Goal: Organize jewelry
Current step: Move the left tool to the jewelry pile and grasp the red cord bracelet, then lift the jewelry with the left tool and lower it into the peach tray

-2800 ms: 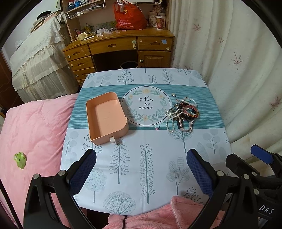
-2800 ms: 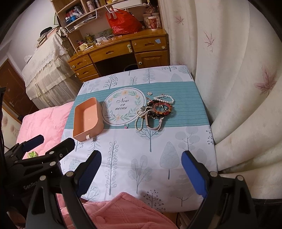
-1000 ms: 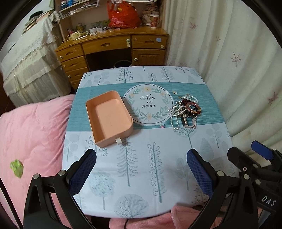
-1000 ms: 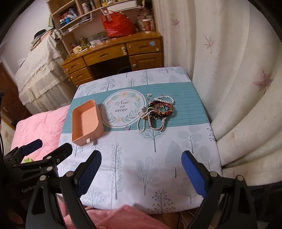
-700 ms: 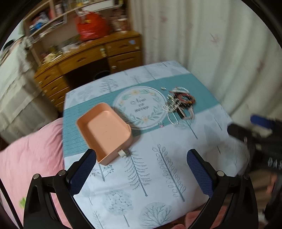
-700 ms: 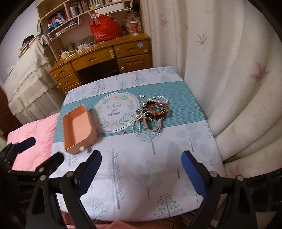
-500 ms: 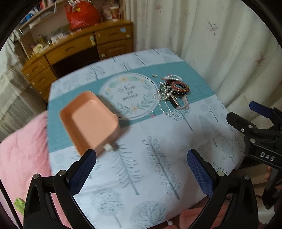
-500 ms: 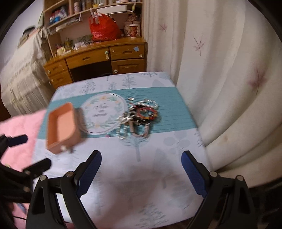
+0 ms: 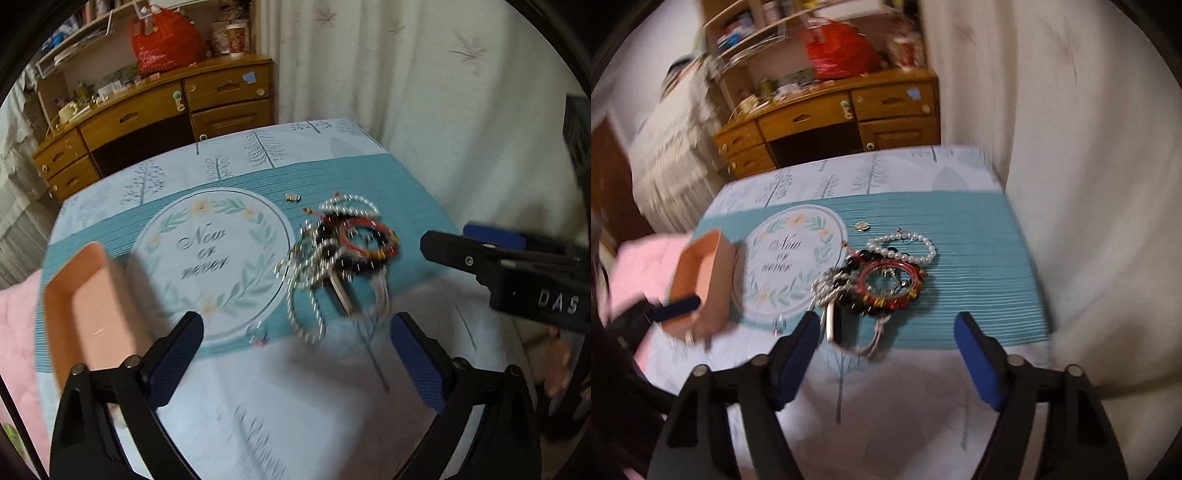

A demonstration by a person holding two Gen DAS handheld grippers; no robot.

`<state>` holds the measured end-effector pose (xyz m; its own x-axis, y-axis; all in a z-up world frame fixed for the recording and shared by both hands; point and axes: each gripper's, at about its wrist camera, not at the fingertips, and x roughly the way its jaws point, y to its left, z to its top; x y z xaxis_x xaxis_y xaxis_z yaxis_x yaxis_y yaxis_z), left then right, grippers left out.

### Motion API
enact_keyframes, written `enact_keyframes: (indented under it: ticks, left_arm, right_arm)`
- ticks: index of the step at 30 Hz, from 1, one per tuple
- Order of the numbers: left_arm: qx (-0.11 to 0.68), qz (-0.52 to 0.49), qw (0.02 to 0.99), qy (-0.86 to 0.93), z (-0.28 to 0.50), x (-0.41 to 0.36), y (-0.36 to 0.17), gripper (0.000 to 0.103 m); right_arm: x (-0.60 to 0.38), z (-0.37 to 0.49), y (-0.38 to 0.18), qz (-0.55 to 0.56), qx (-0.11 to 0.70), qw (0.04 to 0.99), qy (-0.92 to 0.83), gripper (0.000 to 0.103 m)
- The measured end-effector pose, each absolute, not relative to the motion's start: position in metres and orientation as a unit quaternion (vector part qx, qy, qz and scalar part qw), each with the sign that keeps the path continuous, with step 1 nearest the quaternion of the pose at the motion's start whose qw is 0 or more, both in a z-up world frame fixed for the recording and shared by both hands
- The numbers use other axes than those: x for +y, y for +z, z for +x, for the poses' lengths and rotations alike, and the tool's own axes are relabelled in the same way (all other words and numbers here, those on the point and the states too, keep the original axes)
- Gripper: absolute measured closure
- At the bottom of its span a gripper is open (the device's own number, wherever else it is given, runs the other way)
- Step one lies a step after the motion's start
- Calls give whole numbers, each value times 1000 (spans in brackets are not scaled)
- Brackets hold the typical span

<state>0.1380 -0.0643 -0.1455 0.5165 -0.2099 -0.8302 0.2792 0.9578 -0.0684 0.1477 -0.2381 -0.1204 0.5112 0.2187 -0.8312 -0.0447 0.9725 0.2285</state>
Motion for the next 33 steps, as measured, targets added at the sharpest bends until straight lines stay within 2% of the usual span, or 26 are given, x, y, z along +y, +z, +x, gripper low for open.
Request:
enact_keyframes:
  ticks: [3,8,12,13,14,15,17,19,24,25,26,30,31,33]
  left_arm:
    - [473,19,871,-133,161,-70,-163,16]
    - [486,-6,861,-146,187,-75,-184,42]
    - [488,-19,857,-166,195,-81,-190,46]
    - [489,-20,854,-173,197,-84,-191,50]
    - [492,-19,852,-177,198,-87,-192,55]
    - [497,-18,848,-185,200,-91,-194,58]
    - [505,-18,840,-196,202,-96,-196,74]
    - [506,-26,837,-207,202,-100,-195,82]
    - [506,-35,838,-203,200,-99,-190,87]
    - [505,-41,838,-201,200,-98,-188,94]
    - [505,-47,838,-201,199,-97,-187,94]
    - [510,-57,836,-194,197,-92,-185,95]
    - [510,-59,836,-193,196,-91,-184,102]
    - [511,-68,834,-195,193,-87,-181,101]
  right_arm:
    - [-258,169,-151,180,519,833,75,46]
    - [-271,188,-187,268,549,788,81,54]
    - [-275,197,-202,310,559,764,90,55]
    - [-277,200,-205,319,561,759,90,56]
    - [-280,201,-207,323,563,756,90,59]
    - [-281,203,-209,322,565,755,90,67]
    - [-280,208,-212,318,572,750,93,79]
    - [-279,210,-215,324,576,744,99,81]
    - [-282,212,-212,326,577,741,106,85]
    - [-281,211,-211,326,578,740,107,86]
    - [-282,211,-210,327,578,740,109,90]
    - [-284,207,-205,327,575,742,112,91]
    - [-284,206,-204,330,573,742,111,91]
    - [-285,204,-200,330,568,747,104,91]
